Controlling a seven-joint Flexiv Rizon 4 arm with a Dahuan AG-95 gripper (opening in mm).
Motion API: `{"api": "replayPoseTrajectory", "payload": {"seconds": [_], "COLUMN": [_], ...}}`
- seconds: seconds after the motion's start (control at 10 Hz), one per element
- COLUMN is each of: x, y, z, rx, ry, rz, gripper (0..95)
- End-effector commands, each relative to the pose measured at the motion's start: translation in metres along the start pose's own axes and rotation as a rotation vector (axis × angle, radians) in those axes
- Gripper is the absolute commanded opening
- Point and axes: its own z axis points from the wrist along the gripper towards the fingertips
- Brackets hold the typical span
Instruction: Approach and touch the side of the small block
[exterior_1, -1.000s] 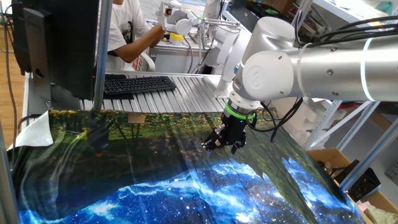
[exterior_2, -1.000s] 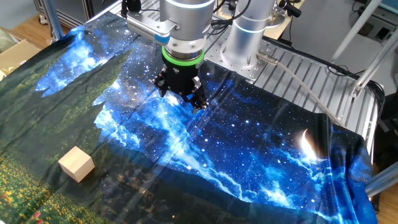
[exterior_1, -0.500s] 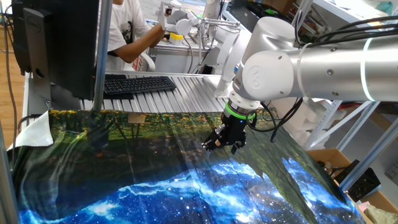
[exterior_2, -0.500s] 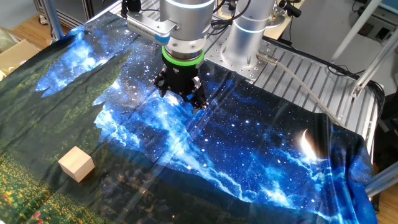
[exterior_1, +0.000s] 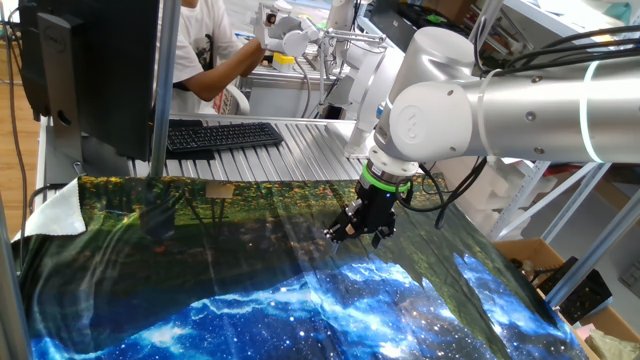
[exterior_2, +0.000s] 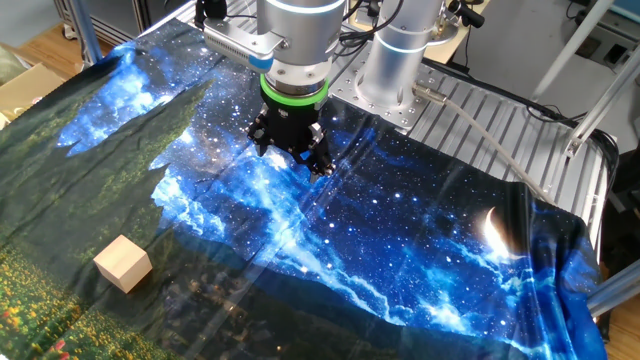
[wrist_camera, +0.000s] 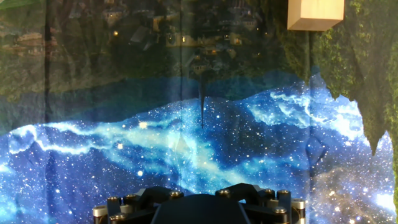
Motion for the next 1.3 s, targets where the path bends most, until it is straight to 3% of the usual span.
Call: {"api": "replayPoseTrajectory", "payload": {"seconds": [0.1,0.2,0.3,1.2,1.3], "x": [0.0001,0.0001,0.0001,0.0001,0.0001], "y": [-0.0001,-0.0001,-0.0001,-0.0002,-0.0002], "z": [0.0000,0.0000,0.0000,0.0000,0.0000], "rx": [0.000,-0.091,-0.113,-0.029,-0.038], "ry": [0.000,0.017,0.019,0.026,0.029], "rz": [0.000,0.211,0.221,0.187,0.198], "gripper": [95.0,0.0,0.0,0.0,0.0]}}
